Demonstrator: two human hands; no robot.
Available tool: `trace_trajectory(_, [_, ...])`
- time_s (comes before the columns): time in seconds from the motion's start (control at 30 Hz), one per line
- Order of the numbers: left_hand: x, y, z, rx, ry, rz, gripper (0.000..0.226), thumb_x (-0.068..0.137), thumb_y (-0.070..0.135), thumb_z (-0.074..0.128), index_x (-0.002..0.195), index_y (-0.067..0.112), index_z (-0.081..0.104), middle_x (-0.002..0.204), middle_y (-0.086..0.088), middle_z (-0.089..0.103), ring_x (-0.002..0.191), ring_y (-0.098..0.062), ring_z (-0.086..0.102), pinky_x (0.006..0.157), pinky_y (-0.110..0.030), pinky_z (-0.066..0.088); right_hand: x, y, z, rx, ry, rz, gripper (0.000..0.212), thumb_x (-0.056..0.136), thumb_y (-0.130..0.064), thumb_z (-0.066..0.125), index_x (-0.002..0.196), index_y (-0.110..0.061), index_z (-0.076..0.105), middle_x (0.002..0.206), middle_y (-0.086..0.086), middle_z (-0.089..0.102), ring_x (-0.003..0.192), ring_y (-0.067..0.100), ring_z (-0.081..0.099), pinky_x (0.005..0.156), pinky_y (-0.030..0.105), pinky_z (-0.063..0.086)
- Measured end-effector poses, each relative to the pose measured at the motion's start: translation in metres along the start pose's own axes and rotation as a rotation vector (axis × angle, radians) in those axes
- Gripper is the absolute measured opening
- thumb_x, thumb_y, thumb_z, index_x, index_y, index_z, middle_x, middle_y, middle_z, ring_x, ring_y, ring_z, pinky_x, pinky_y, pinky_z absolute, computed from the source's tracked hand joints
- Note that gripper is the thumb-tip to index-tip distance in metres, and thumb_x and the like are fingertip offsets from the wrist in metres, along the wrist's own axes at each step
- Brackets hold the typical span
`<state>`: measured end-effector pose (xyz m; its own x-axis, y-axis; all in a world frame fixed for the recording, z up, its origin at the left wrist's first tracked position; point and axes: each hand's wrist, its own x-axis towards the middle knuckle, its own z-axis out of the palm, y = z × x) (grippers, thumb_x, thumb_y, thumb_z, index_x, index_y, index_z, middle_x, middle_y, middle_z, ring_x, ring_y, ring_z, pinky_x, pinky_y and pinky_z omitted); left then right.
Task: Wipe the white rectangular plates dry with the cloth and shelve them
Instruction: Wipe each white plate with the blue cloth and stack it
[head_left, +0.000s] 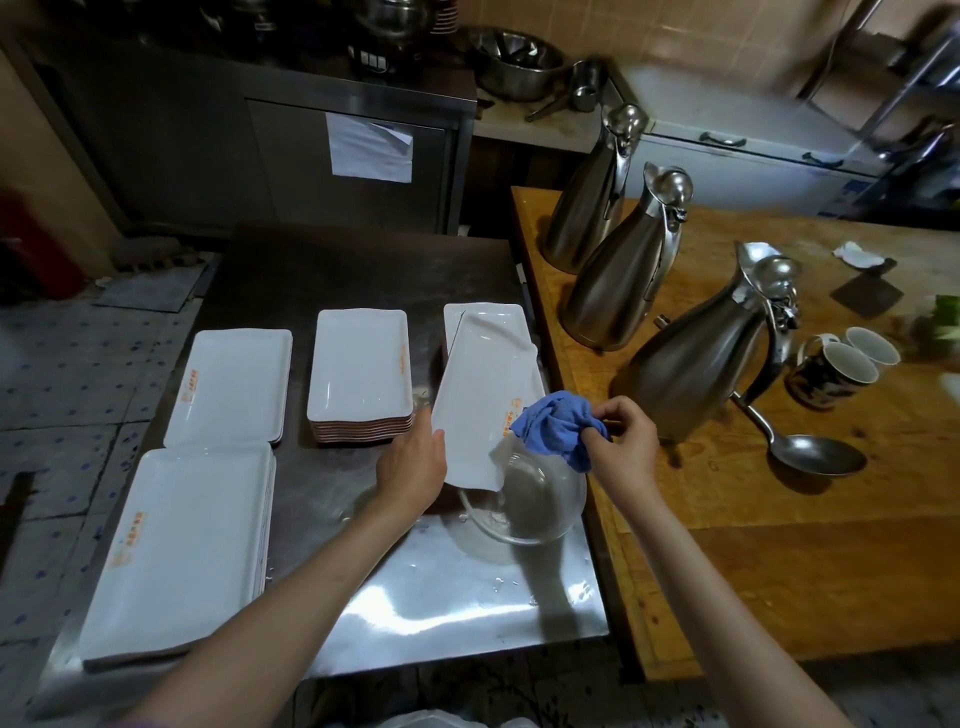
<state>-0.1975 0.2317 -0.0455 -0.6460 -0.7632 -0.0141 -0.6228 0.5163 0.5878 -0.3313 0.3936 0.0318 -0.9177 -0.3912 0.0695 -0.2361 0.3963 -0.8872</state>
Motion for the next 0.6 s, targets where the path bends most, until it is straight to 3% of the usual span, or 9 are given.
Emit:
trace_trajectory(0.13, [0.000,0.006,-0.001,0.105,0.060,0.098,0.031,0.101,0.019,0.037,0.128,0.005,0.044,0.096,-0.021,0.067,0.087,-0.041,0.062,0.063,-0.040,0.041,0.000,0.002,-0.003,0.000,0.002,-0.001,0.014,0.081,0.009,0.056,0.080,-0.005,0.056,0.079,0.000,0.057,0.070,0.007,0.055,0.057,0.015,0.050])
trace_trajectory(0.23, [-0.001,0.010,-0.006,0.078,0.127,0.233,0.024,0.097,0.013,0.044,0.118,0.002,0.051,0.071,-0.019,0.066,0.060,-0.038,0.064,0.047,-0.033,0.039,0.000,0.004,-0.004,0.010,0.006,0.013,0.014,0.081,0.009,0.056,0.080,-0.005,0.057,0.080,0.000,0.057,0.071,0.008,0.056,0.057,0.015,0.050])
trace_trajectory(0.33, [0.001,0.013,-0.009,0.183,0.188,0.380,0.015,0.090,0.015,0.044,0.104,0.010,0.046,0.050,-0.006,0.056,0.034,-0.026,0.052,0.031,-0.022,0.030,-0.001,0.004,-0.004,0.019,0.005,0.018,0.016,0.081,0.010,0.056,0.080,-0.005,0.057,0.080,0.000,0.058,0.072,0.008,0.057,0.057,0.016,0.050])
trace_trajectory(0.47, [0.004,0.018,-0.012,0.299,0.191,0.482,0.047,0.066,0.003,0.079,0.101,0.011,0.047,0.050,-0.002,0.053,0.031,-0.022,0.047,0.029,-0.021,0.032,-0.001,0.006,-0.005,0.021,0.004,0.016,0.016,0.081,0.010,0.056,0.080,-0.006,0.057,0.080,0.000,0.058,0.071,0.007,0.057,0.056,0.014,0.049])
trace_trajectory(0.6, [0.005,0.025,-0.012,0.285,0.188,0.462,0.039,0.072,0.005,0.074,0.099,0.011,0.047,0.045,-0.003,0.050,0.029,-0.023,0.046,0.030,-0.020,0.029,-0.001,0.009,-0.005,0.018,0.011,0.016,0.017,0.080,0.011,0.056,0.078,-0.006,0.057,0.079,0.002,0.059,0.072,0.012,0.057,0.058,0.018,0.050])
